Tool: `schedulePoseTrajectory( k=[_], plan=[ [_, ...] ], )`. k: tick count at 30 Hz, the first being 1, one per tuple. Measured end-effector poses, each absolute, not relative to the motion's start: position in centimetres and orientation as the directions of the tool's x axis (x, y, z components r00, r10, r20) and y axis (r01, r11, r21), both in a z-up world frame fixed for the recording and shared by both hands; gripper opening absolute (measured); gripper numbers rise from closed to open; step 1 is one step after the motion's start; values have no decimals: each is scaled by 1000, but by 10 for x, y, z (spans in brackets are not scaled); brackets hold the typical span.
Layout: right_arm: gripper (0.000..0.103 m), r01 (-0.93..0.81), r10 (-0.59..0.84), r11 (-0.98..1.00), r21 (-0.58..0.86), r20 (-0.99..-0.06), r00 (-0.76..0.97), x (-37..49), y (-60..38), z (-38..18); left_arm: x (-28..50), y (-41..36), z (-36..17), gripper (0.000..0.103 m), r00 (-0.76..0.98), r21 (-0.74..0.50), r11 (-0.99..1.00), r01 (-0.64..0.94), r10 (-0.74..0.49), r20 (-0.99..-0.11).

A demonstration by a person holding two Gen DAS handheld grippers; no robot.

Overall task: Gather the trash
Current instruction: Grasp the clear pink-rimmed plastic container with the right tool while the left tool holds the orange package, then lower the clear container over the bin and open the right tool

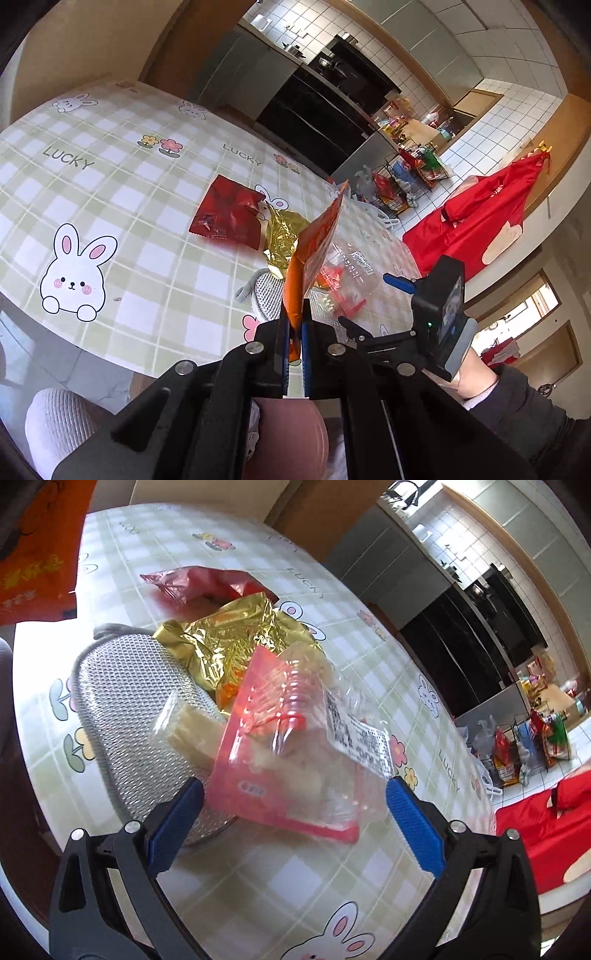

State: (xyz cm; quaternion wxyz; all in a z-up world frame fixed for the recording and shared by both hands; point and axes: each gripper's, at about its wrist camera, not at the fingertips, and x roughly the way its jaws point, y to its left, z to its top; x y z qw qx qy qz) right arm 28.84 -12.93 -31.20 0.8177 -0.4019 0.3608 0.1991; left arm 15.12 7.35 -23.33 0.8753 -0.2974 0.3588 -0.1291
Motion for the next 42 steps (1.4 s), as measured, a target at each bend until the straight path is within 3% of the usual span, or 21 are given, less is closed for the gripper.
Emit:
schedulePoseTrajectory(
  k=[5, 16, 21, 26, 27, 28, 29, 37, 42],
  plan=[
    [97, -643, 9, 573, -508, -780, 625, 300, -124, -313, 149, 77, -238, 5, 708, -628, 778, 14, -451, -543],
    [93, -585, -1, 722, -370, -846, 534, 317, -134, -309, 144, 81, -243, 5, 713, -644, 765, 12, -458, -531],
    [93, -524, 74, 804, -282, -826, 558, 317, -153, -285, 141, 90, -237, 5, 734, -638, 770, 3, -435, -521],
    [92, -410, 202, 909, -83, -772, 603, 315, -194, -252, 138, 98, -234, 5, 750, -638, 770, -11, -416, -515],
    [87, -396, 217, 916, -59, -758, 615, 314, -200, -247, 138, 98, -234, 5, 751, -636, 771, -12, -414, -515],
    [72, -384, 228, 922, -44, -742, 630, 311, -205, -241, 138, 98, -233, 5, 751, -635, 772, -12, -412, -515],
    [68, -373, 230, 927, -30, -741, 631, 310, -209, -238, 137, 98, -233, 5, 752, -634, 773, -13, -411, -516],
    [67, -375, 223, 926, -45, -736, 639, 295, -214, -236, 135, 97, -223, 5, 760, -622, 783, 0, -404, -509],
    [67, -339, 253, 941, 8, -681, 687, 283, -225, -220, 130, 97, -219, 5, 761, -616, 788, -4, -397, -513]
  ],
)
